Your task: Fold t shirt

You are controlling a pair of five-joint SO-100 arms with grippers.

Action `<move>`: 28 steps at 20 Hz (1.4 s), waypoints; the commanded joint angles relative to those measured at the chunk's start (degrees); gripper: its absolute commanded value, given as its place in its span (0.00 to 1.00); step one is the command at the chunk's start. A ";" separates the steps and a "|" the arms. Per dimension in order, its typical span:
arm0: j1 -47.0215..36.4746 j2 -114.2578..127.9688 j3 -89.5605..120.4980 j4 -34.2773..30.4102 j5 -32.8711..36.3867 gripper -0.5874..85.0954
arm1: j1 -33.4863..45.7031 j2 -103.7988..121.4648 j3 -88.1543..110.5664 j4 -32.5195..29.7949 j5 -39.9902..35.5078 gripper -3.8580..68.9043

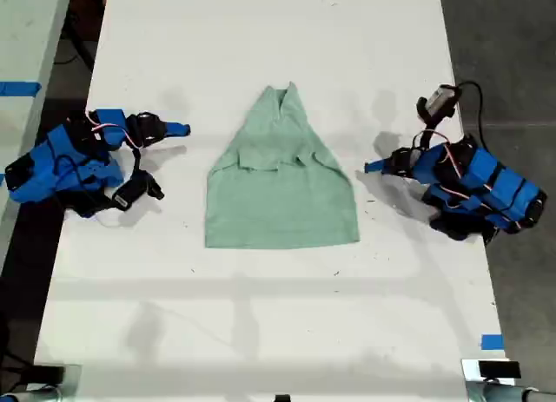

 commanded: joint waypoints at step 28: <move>0.09 0.35 0.88 -0.18 -0.26 0.01 | -37.27 -52.29 -17.84 -30.15 24.61 0.50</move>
